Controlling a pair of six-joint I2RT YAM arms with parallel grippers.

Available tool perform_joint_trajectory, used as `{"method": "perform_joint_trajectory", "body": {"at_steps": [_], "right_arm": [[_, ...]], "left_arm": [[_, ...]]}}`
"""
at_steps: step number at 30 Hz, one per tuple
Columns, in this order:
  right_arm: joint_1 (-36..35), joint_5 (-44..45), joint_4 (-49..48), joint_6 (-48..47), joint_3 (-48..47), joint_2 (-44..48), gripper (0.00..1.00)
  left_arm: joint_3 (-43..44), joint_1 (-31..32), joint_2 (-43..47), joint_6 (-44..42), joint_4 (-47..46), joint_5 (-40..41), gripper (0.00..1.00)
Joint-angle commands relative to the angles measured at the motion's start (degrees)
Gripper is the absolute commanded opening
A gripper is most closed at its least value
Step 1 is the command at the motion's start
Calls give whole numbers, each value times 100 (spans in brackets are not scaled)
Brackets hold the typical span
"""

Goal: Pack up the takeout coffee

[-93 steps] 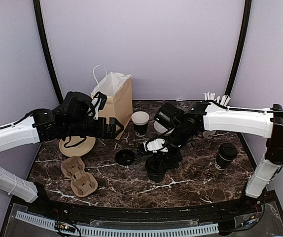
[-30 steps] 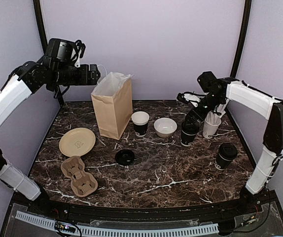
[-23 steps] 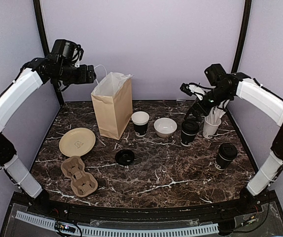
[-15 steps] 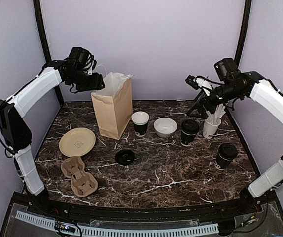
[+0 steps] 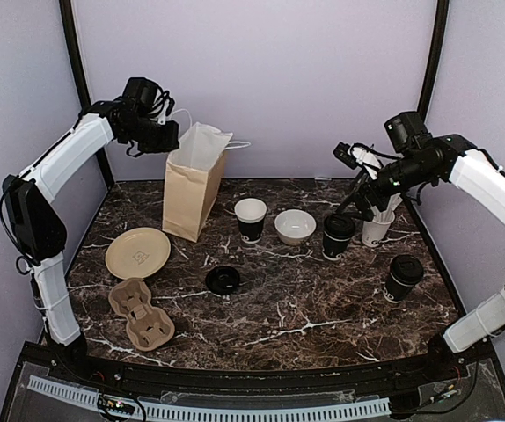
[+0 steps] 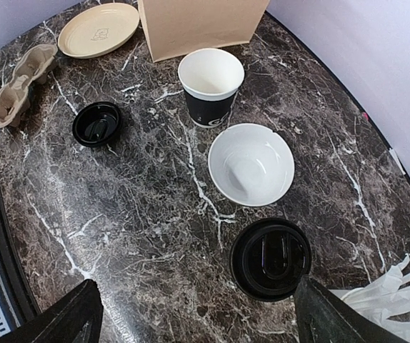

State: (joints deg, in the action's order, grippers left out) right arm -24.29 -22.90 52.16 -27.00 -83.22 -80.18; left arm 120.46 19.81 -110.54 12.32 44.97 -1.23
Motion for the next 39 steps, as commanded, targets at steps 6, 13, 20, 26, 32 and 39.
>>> {"method": "perform_joint_trajectory", "body": {"at_steps": [6,13,20,26,32,39], "right_arm": [[-35,-45,-116,105,-159,-12,94],[195,203,-227,239,-279,122,95],[567,806,-771,659,-136,328,98],[847,739,-878,870,-297,397,98],[897,571,-923,899,-142,443,98],[897,414,-897,851,-25,536,98]], "left_arm": [[144,5,1329,-416,-429,-1232,0],[-289,29,2218,-277,-129,-2927,0],[-1173,1027,2971,-944,168,-3437,0],[-1635,1554,3040,-1187,651,-3964,0],[-1935,2057,2679,-1530,781,-4490,0],[-1734,2432,1703,-1941,1053,-4155,0]]}}
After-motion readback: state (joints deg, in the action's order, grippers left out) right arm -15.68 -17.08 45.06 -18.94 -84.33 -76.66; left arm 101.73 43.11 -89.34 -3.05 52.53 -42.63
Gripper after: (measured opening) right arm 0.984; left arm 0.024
